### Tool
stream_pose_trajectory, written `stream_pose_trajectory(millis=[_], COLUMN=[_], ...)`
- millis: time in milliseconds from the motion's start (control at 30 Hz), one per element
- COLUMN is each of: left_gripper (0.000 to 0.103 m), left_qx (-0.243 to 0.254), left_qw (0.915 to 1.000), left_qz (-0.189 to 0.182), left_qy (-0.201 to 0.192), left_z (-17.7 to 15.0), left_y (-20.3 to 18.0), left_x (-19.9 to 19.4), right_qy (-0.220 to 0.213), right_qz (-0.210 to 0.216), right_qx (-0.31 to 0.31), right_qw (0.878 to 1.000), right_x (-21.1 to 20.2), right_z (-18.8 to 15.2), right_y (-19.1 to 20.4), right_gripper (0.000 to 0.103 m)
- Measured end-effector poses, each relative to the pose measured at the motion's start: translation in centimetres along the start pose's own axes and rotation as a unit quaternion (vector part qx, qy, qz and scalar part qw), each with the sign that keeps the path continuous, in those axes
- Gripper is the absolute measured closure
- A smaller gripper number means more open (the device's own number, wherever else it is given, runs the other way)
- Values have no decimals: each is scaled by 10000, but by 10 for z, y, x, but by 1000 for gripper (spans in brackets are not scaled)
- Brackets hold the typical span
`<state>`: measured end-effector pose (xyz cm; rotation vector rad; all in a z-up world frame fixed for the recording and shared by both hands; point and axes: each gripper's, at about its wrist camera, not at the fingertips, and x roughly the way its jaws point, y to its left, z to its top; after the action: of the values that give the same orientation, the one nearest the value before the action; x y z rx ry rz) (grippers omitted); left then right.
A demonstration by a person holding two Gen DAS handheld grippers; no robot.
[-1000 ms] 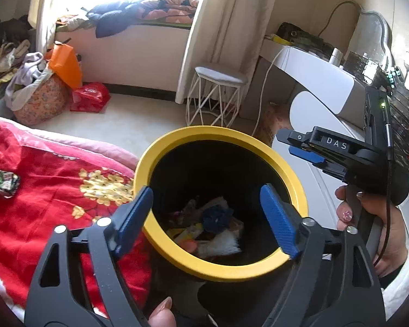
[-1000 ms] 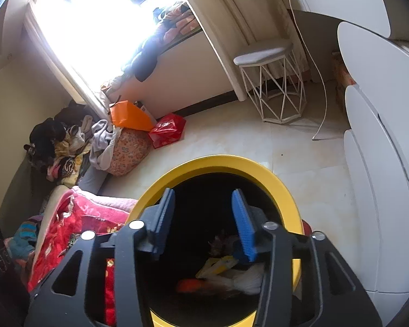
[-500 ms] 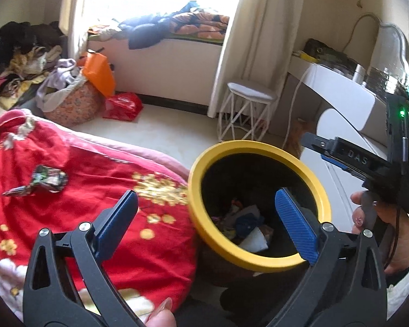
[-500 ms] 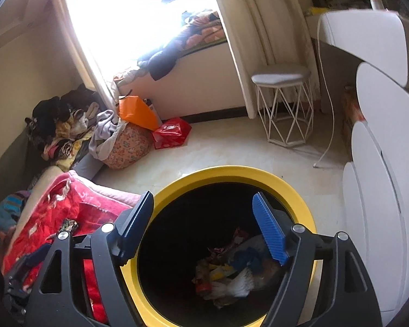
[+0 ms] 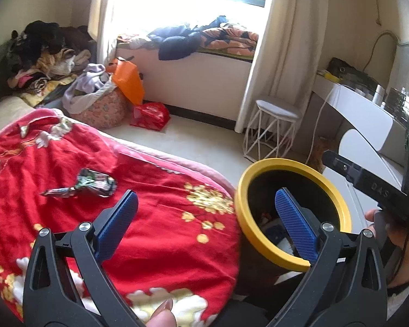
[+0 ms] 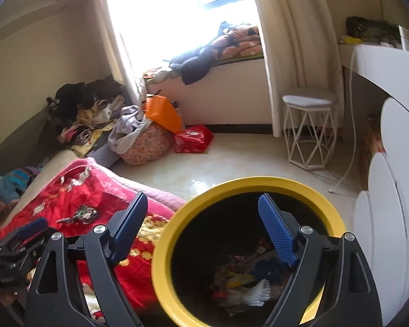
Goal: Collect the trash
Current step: 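Move both open tools back to the last wrappers on the bed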
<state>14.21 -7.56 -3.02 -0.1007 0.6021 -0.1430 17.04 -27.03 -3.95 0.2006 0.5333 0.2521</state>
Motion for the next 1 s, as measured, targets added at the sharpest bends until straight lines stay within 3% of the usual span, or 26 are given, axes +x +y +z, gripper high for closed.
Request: stream_pose_trajectory(millis=[467,1000], left_gripper=[10,10], left_qx=[-479,-1370], left_qw=[9977,9856], left_qz=[419,948], left_qy=[-212,-275], left_z=[1,-9], left_y=[60,155], left_x=[-14,-29], right_qy=[149,645], right_qz=[479,1020], right_qx=[-1000,-2359], right_qw=[9937,9642], right_x=[18,72], right_z=[-16,-47], right_y=[84,190], right_gripper=[20,20])
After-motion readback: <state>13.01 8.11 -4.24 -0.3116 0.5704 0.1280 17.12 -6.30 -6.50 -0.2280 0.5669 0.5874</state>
